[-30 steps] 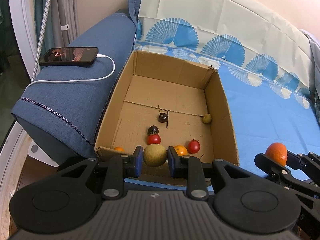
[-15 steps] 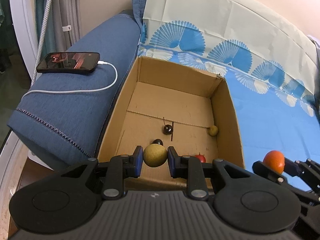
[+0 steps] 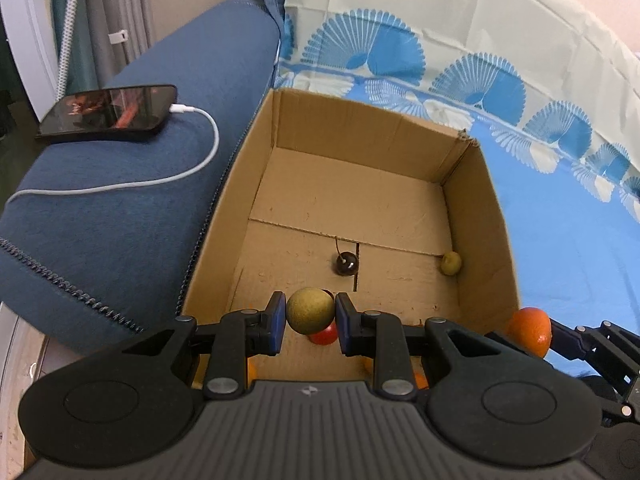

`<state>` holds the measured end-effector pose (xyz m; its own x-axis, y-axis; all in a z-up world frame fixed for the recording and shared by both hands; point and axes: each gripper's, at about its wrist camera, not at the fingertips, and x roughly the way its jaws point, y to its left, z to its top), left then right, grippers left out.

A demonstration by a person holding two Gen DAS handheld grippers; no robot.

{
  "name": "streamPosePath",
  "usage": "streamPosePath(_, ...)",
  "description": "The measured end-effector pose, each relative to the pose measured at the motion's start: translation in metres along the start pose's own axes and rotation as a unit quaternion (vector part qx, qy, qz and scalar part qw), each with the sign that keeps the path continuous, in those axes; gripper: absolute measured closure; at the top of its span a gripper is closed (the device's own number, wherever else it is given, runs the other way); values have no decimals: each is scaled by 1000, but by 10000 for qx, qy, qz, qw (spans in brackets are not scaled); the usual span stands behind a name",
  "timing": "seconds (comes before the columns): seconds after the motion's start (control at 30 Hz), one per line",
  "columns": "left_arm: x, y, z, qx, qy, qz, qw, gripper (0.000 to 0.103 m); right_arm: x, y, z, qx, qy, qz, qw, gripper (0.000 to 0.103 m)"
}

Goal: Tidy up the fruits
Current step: 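Carry the tan fruit and orange fruit with both tools over the box, then open the right tool dropping the orange fruit while the left tool releases the tan fruit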

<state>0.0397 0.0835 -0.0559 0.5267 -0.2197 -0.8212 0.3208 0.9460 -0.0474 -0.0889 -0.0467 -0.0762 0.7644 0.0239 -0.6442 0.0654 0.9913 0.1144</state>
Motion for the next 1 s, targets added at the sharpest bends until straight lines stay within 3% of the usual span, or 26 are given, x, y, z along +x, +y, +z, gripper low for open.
streamPosePath(0.43,57,-3,17,95,326,69,9994,74,54,-3,4,-130,378,84,9992,63)
streamPosePath(1.0,101,-4,23,288,527,282,9978,74,93,-9,6,-347,551,80,9978,63)
